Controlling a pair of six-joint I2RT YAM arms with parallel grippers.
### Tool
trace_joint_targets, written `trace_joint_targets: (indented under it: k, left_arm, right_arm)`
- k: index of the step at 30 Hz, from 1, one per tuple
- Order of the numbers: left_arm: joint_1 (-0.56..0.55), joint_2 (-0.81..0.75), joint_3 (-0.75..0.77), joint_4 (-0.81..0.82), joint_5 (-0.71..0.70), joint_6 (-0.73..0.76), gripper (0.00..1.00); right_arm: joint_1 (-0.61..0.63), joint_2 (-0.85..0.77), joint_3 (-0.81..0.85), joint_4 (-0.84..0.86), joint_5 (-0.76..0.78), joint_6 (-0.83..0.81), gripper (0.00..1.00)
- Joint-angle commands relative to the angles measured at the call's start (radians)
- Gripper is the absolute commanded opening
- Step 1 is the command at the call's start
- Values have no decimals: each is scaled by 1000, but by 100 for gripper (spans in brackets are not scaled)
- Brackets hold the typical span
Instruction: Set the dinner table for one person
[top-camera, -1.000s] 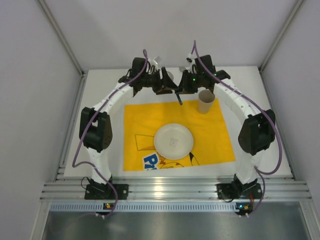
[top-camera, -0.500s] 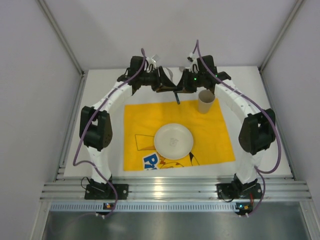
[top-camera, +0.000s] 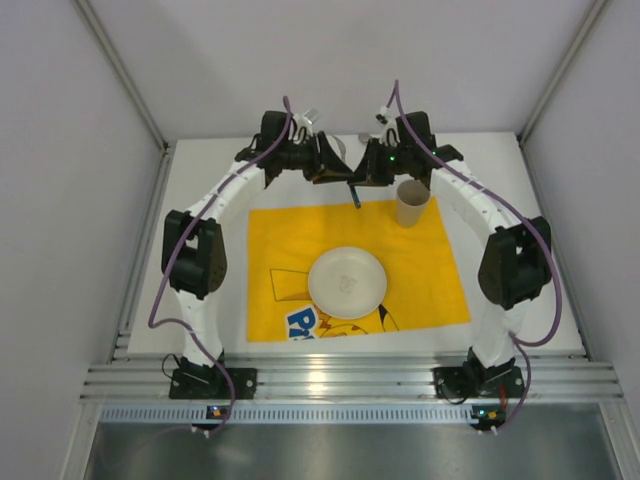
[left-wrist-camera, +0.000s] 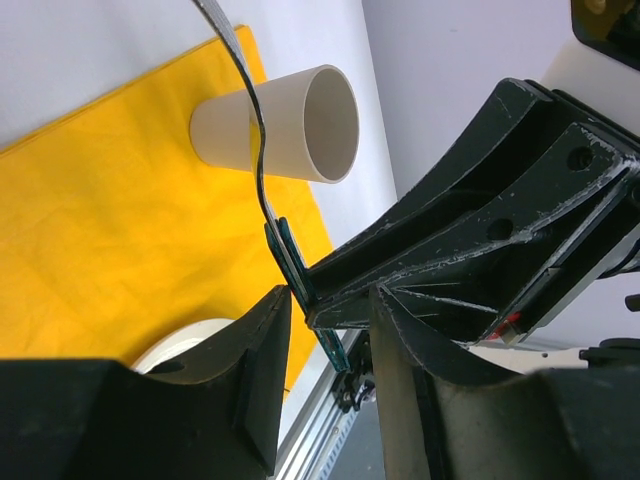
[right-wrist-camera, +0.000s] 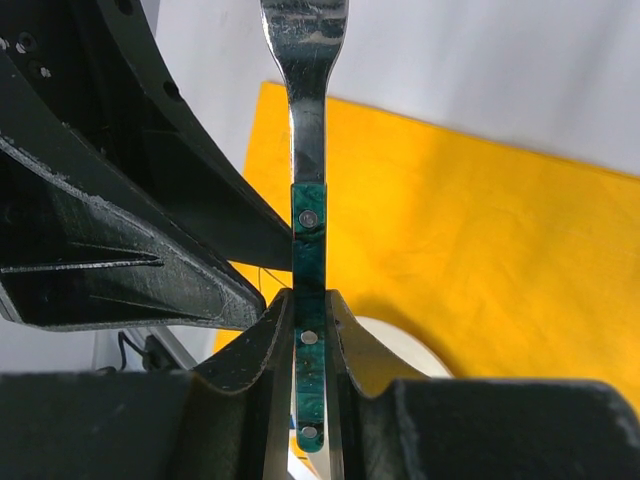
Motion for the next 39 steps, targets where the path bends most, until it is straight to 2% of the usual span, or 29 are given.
trace_joint_targets:
  k: [1, 10, 20, 22, 23, 24, 29, 30, 31, 32, 33, 34, 37, 39]
  left_arm:
    - [16, 33, 55, 44, -128, 18, 42]
    - [77, 20, 33, 38, -177, 16, 45]
    - [56, 7, 23, 75, -162, -3, 45]
    - [52, 6, 27, 75, -166, -8, 36]
    - [51, 9, 29, 75, -167, -10, 26]
    - [51, 10, 35, 75, -167, -13, 0]
    - [55, 21, 62, 29, -159, 26, 0]
    - [60, 20, 79, -10, -160, 71, 0]
    - [68, 18, 85, -35, -162, 96, 0]
    - [88, 21, 92, -60, -153, 121, 0]
    - [100, 24, 113, -156, -145, 192, 0]
    - [112, 23, 122, -208, -150, 235, 0]
    - [152, -18, 99, -390, -186, 393, 0]
    - [161, -58, 23, -445, -283, 466, 0]
  right_arm:
    - [28, -111, -1, 31, -173, -13, 0]
    - [14, -148, -36, 36, -170, -21, 0]
    - [14, -74, 7, 67, -149, 14, 0]
    - [14, -47, 24, 74, -150, 20, 0]
    - [15, -38, 30, 76, -153, 27, 0]
    - [15, -28, 34, 82, -156, 28, 0]
    - [15, -4, 47, 87, -173, 40, 0]
    - [15, 1, 57, 76, -170, 34, 6]
    - [14, 2, 68, 55, -163, 25, 23]
    - [14, -1, 77, 13, -135, 2, 68]
    - [3, -7, 93, -1, -121, -9, 91]
    - [-3, -13, 99, -16, -106, -18, 99]
    - [-60, -27, 102, -33, -96, -22, 100]
    - [-112, -31, 88, -19, -112, 0, 100]
